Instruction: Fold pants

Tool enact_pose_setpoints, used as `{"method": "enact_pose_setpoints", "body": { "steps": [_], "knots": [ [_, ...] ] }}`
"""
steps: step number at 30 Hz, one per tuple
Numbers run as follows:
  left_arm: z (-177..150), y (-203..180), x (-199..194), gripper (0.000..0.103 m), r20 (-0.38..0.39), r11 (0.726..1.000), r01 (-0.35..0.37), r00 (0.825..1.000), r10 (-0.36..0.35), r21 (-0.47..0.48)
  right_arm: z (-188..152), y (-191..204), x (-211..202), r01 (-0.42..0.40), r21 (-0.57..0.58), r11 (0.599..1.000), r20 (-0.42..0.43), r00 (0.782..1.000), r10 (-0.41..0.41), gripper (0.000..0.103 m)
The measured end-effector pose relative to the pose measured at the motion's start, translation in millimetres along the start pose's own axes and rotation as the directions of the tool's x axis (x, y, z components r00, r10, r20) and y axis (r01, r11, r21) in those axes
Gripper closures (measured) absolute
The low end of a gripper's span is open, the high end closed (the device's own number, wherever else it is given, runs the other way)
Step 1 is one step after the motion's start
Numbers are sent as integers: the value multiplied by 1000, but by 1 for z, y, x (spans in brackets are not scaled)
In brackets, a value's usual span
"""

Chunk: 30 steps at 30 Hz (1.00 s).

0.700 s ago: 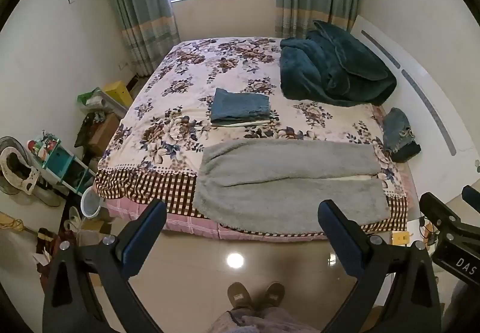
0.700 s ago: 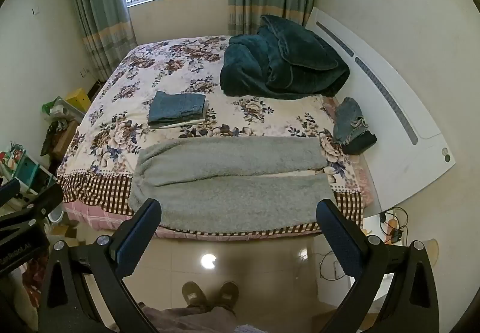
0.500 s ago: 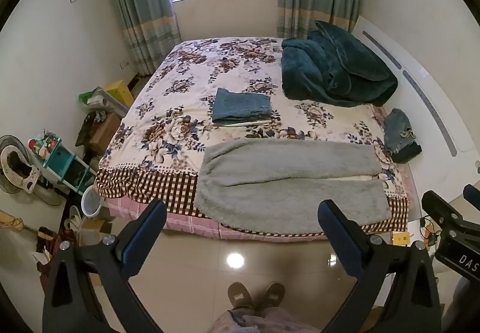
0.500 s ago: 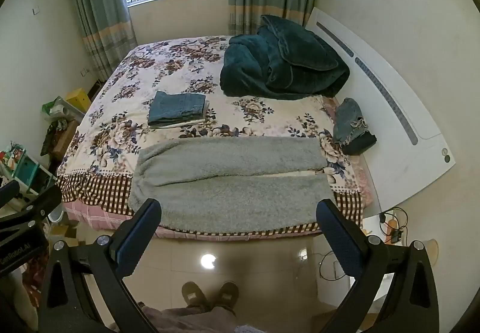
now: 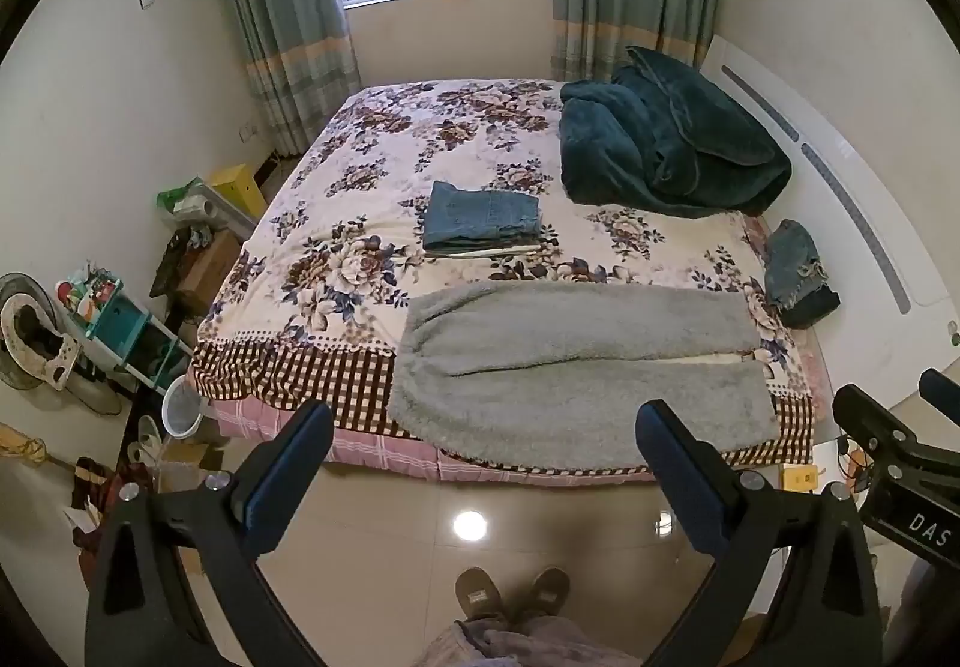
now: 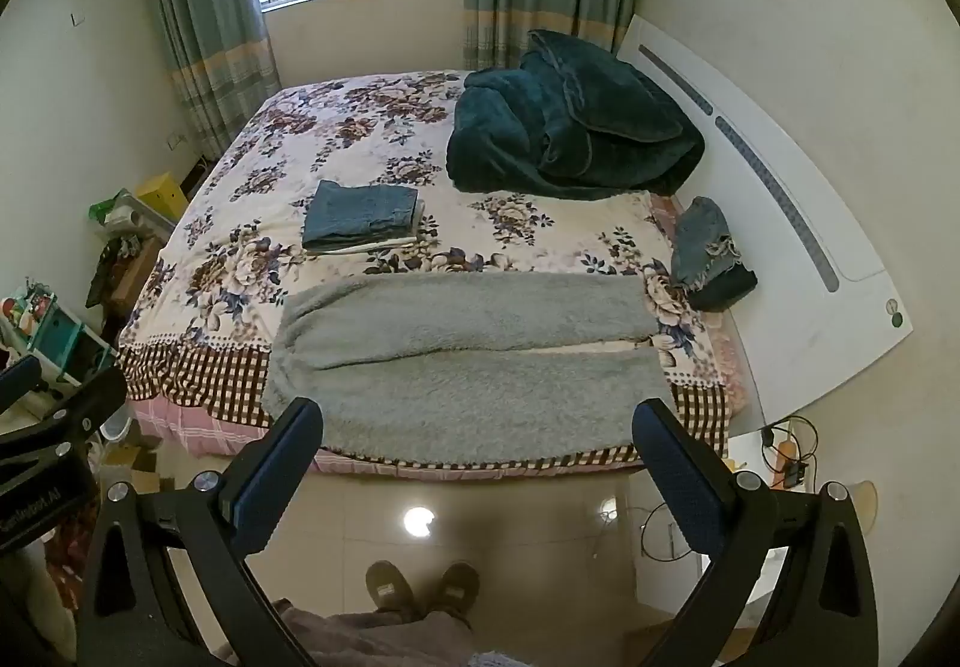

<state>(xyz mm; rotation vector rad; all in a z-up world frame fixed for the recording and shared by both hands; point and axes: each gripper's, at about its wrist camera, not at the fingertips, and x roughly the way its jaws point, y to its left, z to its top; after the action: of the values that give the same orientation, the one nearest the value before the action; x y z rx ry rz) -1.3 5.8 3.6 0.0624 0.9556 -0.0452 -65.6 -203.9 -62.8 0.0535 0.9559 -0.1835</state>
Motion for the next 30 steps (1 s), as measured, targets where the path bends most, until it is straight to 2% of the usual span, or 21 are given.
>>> {"method": "enact_pose_setpoints", "body": {
  "steps": [12, 30],
  "knots": [
    [0, -2, 1, 0, 4, 1000, 0, 1000, 0, 0, -1, 13, -16, -11, -12, 1000, 0, 1000, 11, 0],
    [0, -1, -3, 0, 8, 1000, 7, 1000, -7, -1, -2, 18, -19, -16, -15, 1000, 1, 1000, 16, 0]
  ]
}}
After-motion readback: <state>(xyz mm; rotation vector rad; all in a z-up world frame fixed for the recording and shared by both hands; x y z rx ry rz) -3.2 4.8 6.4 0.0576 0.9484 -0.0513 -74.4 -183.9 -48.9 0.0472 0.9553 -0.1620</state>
